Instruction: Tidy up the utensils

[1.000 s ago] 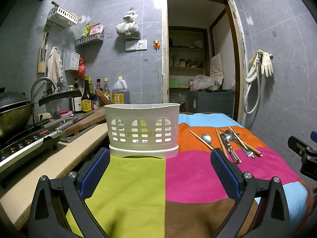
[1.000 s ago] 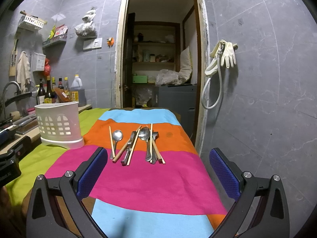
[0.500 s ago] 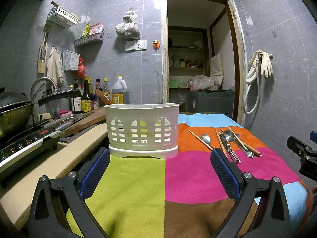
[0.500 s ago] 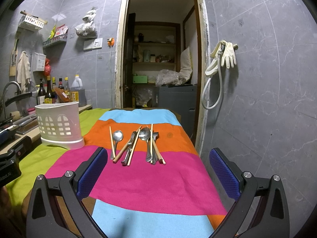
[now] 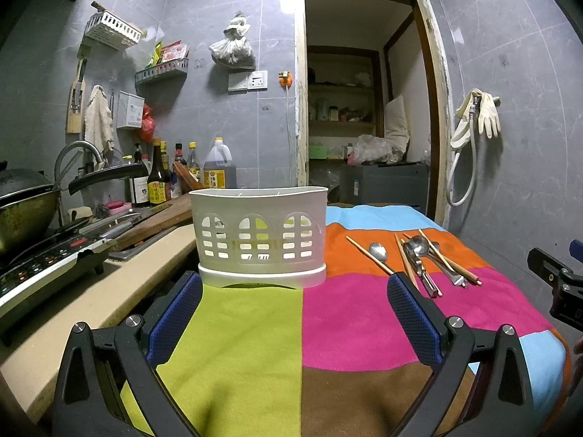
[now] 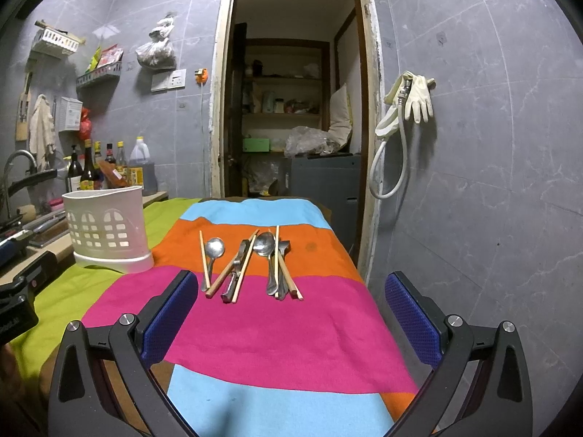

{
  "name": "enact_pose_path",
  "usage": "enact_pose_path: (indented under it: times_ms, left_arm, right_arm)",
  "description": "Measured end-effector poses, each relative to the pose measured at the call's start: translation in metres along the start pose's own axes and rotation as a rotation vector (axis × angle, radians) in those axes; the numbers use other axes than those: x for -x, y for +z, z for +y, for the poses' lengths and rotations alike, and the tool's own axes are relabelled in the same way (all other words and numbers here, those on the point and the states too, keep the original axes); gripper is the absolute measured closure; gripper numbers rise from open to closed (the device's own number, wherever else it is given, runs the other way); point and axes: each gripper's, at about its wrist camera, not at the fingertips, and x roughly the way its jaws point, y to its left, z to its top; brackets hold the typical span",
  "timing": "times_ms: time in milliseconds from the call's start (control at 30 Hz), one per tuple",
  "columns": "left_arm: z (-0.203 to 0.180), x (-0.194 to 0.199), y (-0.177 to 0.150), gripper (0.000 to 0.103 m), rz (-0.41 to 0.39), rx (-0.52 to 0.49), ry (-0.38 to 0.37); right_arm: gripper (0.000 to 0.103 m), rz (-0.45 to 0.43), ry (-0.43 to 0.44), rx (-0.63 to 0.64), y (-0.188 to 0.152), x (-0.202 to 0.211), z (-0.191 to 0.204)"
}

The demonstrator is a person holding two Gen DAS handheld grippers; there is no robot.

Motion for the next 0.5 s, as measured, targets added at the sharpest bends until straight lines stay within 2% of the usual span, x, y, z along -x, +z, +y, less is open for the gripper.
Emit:
enact_pose_path:
  times_ms: [167, 200, 500]
  left_arm:
    - [0.006, 0.003, -0.001, 0.003, 0.001, 0.002, 0.000]
    - [-0.008, -0.005, 0.001, 0.003, 0.002, -0.001, 0.000]
    - [-0.010, -0.005, 0.000, 0.003, 0.004, 0.000, -0.001]
  right_arm:
    - [0.000, 0.000, 0.001, 0.003, 0.000, 0.000, -0.002]
    - [0.000, 0.000, 0.000, 0.002, 0.000, 0.000, -0.004]
    - [0.000, 0.001, 0.001, 0.001, 0.000, 0.000, -0.004]
